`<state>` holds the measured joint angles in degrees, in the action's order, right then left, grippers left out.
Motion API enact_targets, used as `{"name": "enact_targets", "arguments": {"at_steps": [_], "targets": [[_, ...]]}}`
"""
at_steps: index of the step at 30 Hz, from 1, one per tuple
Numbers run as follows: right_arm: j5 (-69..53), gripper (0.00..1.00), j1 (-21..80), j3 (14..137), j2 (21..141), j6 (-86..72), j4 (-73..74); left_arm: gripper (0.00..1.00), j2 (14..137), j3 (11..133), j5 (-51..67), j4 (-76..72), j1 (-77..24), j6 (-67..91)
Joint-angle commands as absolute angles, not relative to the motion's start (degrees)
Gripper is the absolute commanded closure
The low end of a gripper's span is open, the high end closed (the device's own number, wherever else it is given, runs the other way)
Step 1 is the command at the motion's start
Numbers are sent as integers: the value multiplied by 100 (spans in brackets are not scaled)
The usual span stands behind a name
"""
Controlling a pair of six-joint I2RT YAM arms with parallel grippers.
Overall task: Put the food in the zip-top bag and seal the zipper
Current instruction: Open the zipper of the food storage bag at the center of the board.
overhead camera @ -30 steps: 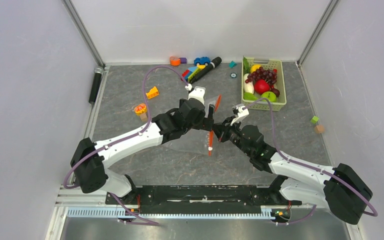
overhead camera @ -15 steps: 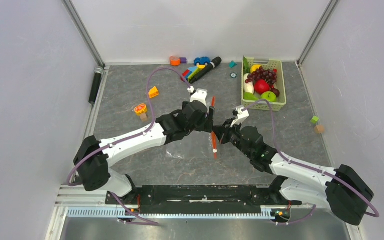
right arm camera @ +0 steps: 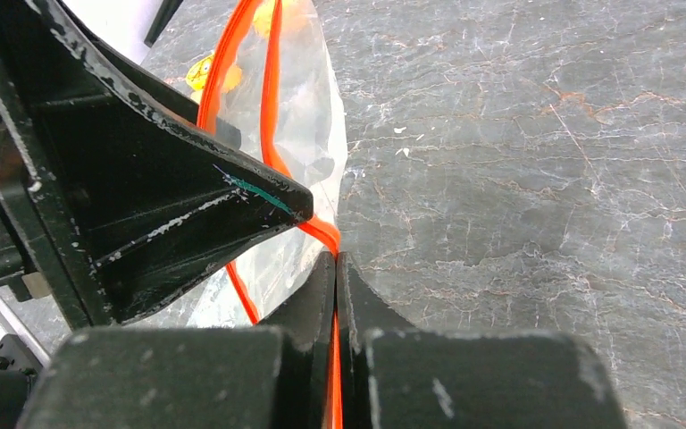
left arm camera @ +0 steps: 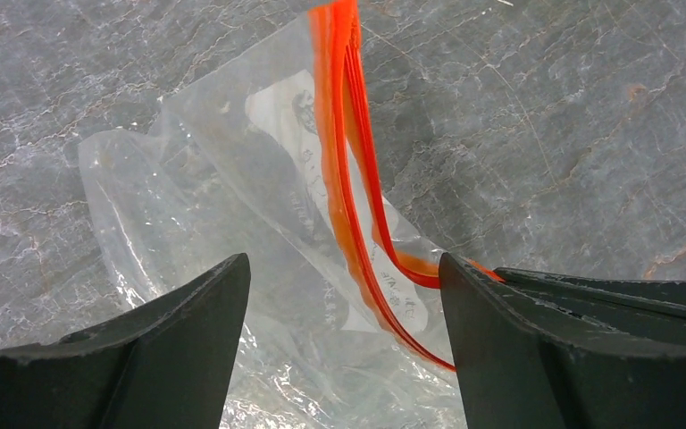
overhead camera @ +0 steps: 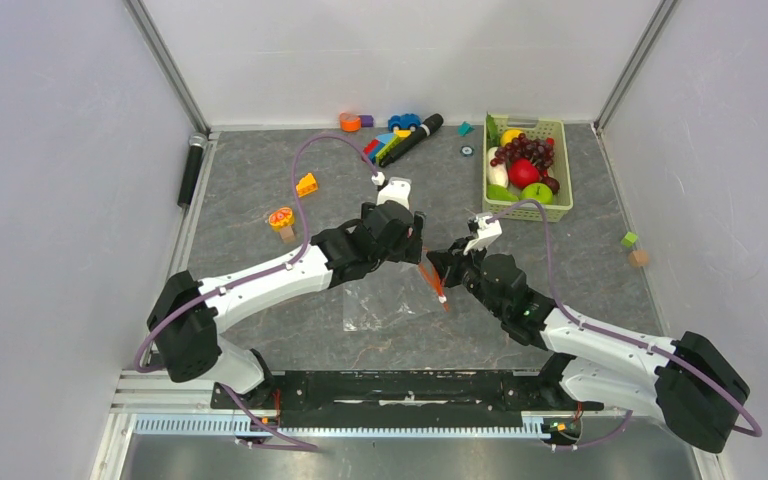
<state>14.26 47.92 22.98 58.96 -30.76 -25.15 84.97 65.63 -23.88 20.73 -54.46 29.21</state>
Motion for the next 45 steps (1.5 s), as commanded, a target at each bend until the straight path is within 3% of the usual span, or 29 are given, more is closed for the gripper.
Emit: {"name": "enact_targets", "arguments": {"at_steps": [1,10,20,22,27,28,30,41,45], "targets": [[1749,100,4816,2397,5827,-3101,-2782,16,8497,6487,-2333,2171,-5432,3072],[1837,100,4843,2504,5991,-3146,-2663,8,8492,6364,-1717,1869,-5432,3101],[1856,100,4852,2497,5946,-3123,-2632,10,8015,5604,-1233,1261,-5432,2925],[1831,100,4847,2489,5897,-3105,-2646,16,8015,5584,-1492,1371,-5432,3020],[1711,100,4860,2459,5876,-3043,-2673,48,8030,5756,-2557,1832,-5432,3394],[1726,100,4855,2456,5883,-3029,-2649,59,8029,5815,-2743,1938,-5432,3448],[1901,100,4859,2469,5906,-3002,-2485,95,7987,5932,-2950,2191,-5429,3483],[4082,100,4780,2944,6367,-2860,-880,98,7246,6373,-3214,3553,-5432,3271],[4220,100,4536,3083,6655,-2884,-475,98,6622,6250,-3119,3619,-5431,3168]]}}
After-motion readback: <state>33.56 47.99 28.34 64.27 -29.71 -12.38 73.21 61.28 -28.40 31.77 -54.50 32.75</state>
